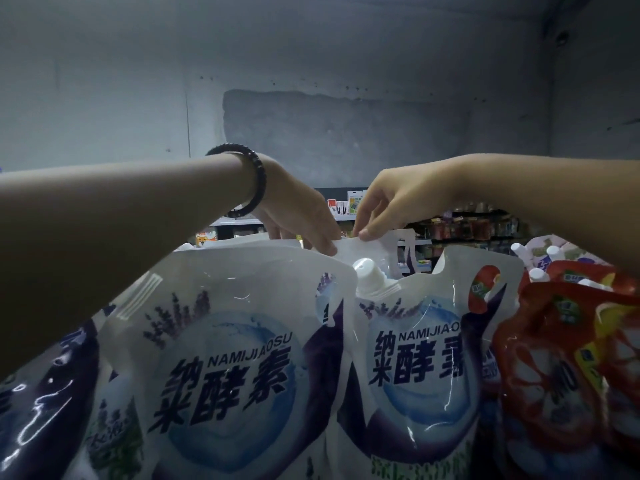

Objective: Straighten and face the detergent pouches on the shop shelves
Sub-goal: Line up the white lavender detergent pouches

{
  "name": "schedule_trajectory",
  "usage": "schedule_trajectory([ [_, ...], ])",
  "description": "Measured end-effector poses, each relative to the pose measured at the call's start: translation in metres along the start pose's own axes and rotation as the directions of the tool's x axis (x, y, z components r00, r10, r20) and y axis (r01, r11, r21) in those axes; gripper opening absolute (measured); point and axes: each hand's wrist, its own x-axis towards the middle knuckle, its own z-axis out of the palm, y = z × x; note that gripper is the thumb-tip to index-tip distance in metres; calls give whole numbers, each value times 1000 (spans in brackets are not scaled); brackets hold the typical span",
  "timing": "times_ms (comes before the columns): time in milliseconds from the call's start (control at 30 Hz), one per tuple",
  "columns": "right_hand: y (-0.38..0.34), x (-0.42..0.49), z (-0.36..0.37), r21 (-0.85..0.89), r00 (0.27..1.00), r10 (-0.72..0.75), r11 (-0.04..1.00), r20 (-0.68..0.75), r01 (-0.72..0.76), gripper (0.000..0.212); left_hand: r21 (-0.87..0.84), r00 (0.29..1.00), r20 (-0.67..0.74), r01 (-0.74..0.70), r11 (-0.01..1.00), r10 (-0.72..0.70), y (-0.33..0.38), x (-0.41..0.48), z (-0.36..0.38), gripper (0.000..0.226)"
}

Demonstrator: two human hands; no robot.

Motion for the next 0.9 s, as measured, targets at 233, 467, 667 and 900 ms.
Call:
schedule_trajectory([
  [233,-40,-10,5,200,990,62,979,-123,-37,22,18,993,-55,-107,994,108,4,-32,-10,37],
  [467,-102,-30,11,321,948,170,944,-269,-79,24,-61,950,-246,-211,976,190,-10,-87,-9,41],
  [667,-165,-57,23,407,911,197,913,-362,-36,22,-77,896,-361,-306,949,260,-41,-147,-2,31],
  [900,-226,-83,52,492,839,216,868,-500,70,14,-30,811,-498,-371,928,308,-71,-215,16,32],
])
